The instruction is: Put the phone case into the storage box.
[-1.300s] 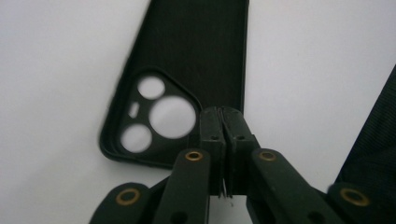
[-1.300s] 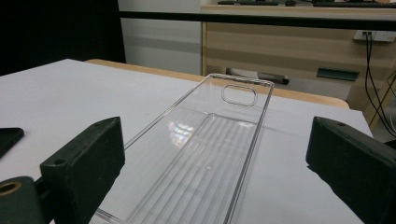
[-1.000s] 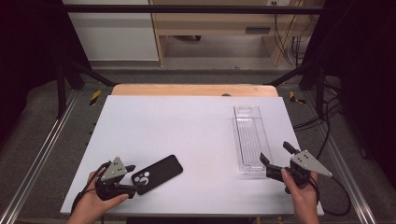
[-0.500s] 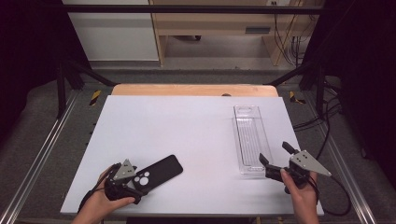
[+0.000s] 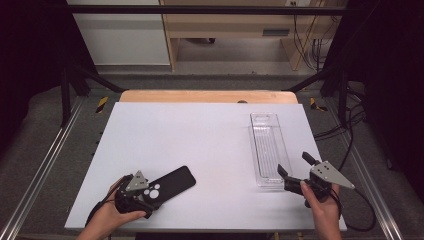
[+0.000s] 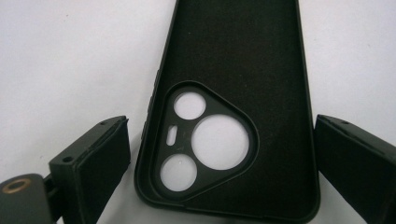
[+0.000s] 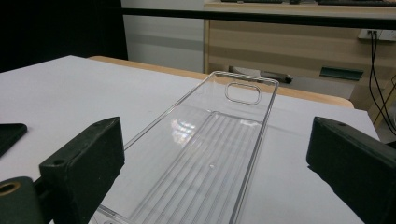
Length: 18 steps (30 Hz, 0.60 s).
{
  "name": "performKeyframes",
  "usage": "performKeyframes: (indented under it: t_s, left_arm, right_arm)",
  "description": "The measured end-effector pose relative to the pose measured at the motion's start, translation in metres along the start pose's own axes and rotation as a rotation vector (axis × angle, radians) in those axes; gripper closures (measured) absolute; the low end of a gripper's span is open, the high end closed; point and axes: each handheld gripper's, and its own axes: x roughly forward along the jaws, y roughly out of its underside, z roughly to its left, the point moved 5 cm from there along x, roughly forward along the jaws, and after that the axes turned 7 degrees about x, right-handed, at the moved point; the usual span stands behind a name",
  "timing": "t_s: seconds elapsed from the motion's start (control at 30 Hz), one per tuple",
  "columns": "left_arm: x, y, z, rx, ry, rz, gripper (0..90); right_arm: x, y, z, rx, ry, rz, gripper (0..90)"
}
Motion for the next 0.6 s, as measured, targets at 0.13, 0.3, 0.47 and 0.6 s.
performKeyframes:
  t_s: [0.13,0.3,0.47,0.6]
  left_arm:
    - [0.0017,0.0011,-0.0007,-0.011,0.024,-0.003,7.7]
    - [0.0002,0.0018,0.0001,0.005,0.040,-0.012,11.9]
    - [-0.0017,0.0001,-0.0008,0.003,0.038,0.000,14.3]
    - [-0.0030,-0.0020,-0.0024,0.016,0.022,0.006,15.4]
  right_arm:
    - [0.0002,0.0004,0.0000,0.000,-0.001,0.004,4.6]
    - [0.0005,0.0005,0.0006,-0.003,-0.001,0.005,4.6]
    - [0.0004,0.0005,0.0006,-0.003,-0.001,0.005,4.6]
    - [0.0007,0.0006,0.0009,-0.002,-0.002,0.006,4.6]
